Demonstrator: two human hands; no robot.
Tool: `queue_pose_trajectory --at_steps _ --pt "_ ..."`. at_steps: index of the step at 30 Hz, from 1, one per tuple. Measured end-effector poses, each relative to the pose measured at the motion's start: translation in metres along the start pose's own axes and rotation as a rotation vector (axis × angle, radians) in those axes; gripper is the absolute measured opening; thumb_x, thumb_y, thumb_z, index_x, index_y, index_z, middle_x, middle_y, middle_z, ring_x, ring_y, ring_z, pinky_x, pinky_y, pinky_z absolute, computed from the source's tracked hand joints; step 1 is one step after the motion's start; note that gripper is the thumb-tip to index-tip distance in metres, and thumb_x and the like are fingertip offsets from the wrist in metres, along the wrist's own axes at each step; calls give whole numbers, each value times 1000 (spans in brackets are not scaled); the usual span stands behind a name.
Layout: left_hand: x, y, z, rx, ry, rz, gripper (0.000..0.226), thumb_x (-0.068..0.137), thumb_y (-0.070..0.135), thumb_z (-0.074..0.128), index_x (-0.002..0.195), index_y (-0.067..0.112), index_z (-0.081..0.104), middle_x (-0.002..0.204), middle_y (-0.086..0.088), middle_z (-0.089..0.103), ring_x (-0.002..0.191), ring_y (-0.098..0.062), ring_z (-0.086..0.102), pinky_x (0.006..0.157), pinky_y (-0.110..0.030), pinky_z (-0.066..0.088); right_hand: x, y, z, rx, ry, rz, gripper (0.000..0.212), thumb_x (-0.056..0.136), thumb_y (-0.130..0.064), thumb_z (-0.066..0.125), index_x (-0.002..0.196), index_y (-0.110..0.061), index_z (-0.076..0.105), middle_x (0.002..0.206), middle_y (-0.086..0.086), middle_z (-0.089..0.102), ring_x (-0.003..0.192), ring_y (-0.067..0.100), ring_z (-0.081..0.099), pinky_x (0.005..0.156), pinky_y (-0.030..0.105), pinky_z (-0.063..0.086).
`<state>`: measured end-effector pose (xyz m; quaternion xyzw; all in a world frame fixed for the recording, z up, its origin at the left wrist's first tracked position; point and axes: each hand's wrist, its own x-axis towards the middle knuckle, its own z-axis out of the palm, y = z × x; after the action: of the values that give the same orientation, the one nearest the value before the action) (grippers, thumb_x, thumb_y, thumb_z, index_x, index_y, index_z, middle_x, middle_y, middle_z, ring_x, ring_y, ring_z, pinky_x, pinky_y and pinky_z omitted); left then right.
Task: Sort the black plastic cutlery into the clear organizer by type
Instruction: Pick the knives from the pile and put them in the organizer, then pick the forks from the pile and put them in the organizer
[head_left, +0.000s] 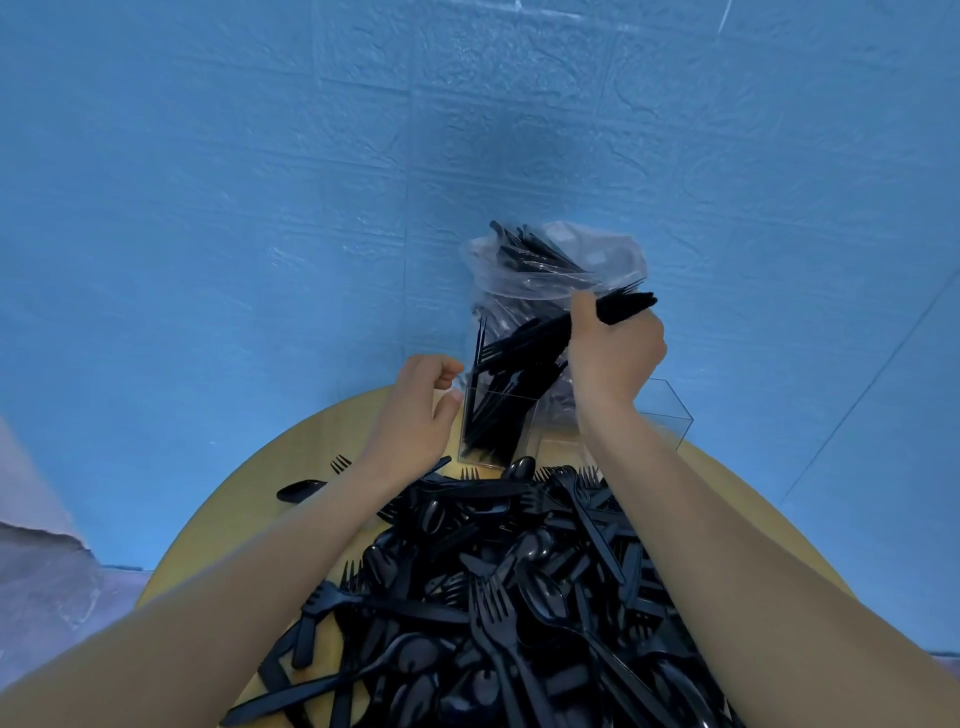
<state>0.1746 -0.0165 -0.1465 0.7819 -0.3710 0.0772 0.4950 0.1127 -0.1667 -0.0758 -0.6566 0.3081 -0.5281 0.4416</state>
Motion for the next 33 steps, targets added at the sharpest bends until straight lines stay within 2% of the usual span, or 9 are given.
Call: queue_pose_trajectory --at_steps 3,9,14,20,24,26,28,30,33 --pt "0 -1 4 96 -60 100 26 96 8 48 121 11 53 114 6 47 104 -5 46 88 -13 31 -4 0 3 -125 -78 -185 39 80 -19 61 53 -17 34 49 -6 38 43 8 33 41 16 25" --pt "-1 1 -1 239 -144 173 26 96 10 48 121 10 57 122 2 51 104 -14 53 85 -19 37 -8 -4 20 -329 -273 -331 38 78 -22 56 52 -22 29 58 1 40 50 14 34 46 27 20" --pt "-1 5 -4 304 -168 177 30 97 9 46 124 10 58 124 2 53 104 -16 56 80 -13 33 2 -15 19 -300 -297 -206 41 78 -15 58 50 -16 28 49 -3 34 46 12 31 44 27 21" --pt "0 6 -5 327 -182 173 31 96 7 47 125 10 58 125 2 53 101 -17 57 74 -9 28 -3 -5 18 -385 -358 -138 43 80 -27 64 52 -15 35 51 -1 41 48 16 40 45 27 26" --pt "1 8 -7 342 -203 174 32 96 7 46 126 11 58 126 3 53 103 -17 57 76 -11 30 3 -7 21 -509 -440 -134 35 76 -39 70 75 -12 49 72 4 54 70 24 56 54 29 34" --pt "1 9 -8 350 -210 172 33 95 6 46 126 11 57 127 3 53 104 -17 57 76 -10 29 3 -11 19 -453 -423 -121 41 75 -36 72 99 -12 49 87 4 57 82 24 56 62 32 40" --pt "1 10 -8 356 -214 170 34 95 5 45 126 11 57 128 2 52 105 -18 57 76 -10 28 1 -11 18 -404 -374 -220 46 79 -28 70 115 -13 46 98 5 59 94 24 54 73 38 46" --pt "1 10 -8 359 -215 174 35 94 4 46 125 11 58 126 1 53 105 -19 57 75 -10 27 -4 -4 20 -436 -406 -403 36 87 -21 61 119 -10 50 106 6 56 104 24 47 84 40 43" --pt "2 11 -8 391 -223 184 34 93 3 46 124 10 57 124 0 53 106 -20 55 75 -11 26 -11 11 22 -613 -533 -576 25 98 -20 42 112 -8 59 107 7 57 101 26 49 87 37 36"
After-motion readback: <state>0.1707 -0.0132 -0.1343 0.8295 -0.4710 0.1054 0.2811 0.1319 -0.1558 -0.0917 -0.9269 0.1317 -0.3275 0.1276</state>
